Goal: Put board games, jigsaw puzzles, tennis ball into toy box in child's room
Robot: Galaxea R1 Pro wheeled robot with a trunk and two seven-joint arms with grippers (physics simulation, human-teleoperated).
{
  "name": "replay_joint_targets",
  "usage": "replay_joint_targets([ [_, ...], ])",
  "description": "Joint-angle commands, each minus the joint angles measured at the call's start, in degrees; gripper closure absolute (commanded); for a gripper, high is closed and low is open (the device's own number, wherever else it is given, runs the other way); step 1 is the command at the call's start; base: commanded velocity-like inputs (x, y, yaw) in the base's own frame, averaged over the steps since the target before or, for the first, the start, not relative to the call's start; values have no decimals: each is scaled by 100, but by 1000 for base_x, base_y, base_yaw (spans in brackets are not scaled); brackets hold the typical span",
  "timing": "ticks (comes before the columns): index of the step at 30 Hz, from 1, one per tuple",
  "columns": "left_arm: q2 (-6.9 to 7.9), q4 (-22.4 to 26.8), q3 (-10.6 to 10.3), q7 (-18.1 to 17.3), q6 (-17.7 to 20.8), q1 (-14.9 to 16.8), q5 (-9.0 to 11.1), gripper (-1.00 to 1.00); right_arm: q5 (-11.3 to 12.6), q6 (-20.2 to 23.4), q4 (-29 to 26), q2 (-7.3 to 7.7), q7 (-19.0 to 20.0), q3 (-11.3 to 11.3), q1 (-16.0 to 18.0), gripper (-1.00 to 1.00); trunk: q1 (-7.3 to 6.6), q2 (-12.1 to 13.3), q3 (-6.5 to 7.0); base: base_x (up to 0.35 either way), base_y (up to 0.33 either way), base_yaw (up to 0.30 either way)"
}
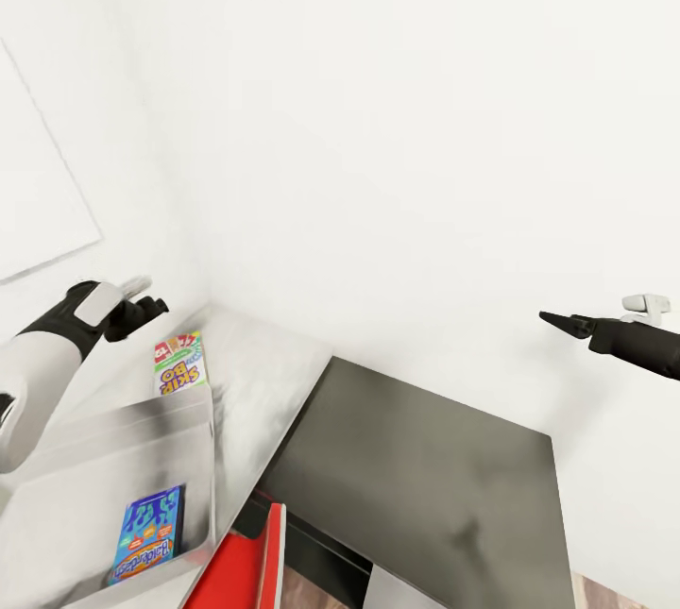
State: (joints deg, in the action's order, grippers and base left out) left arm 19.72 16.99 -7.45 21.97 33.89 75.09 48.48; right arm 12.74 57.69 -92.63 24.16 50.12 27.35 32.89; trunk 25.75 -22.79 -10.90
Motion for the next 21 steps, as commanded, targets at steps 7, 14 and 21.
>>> replay_joint_targets([
  [7,109,-333,-46,-237,-327,-68,-120,-100,-17,35,-1,18,33,6,7,-100,3,-13,-51,0,0,0],
  [14,136,-368,-48,-268,-261,-81,-135,-100,-17,48,-1,27,33,7,7,-100,3,-13,-113,0,0,0],
  [21,147,-348,-33,-252,152,-53,-137,-100,-17,49,-1,27,33,6,7,-100,3,-13,-177,0,0,0],
])
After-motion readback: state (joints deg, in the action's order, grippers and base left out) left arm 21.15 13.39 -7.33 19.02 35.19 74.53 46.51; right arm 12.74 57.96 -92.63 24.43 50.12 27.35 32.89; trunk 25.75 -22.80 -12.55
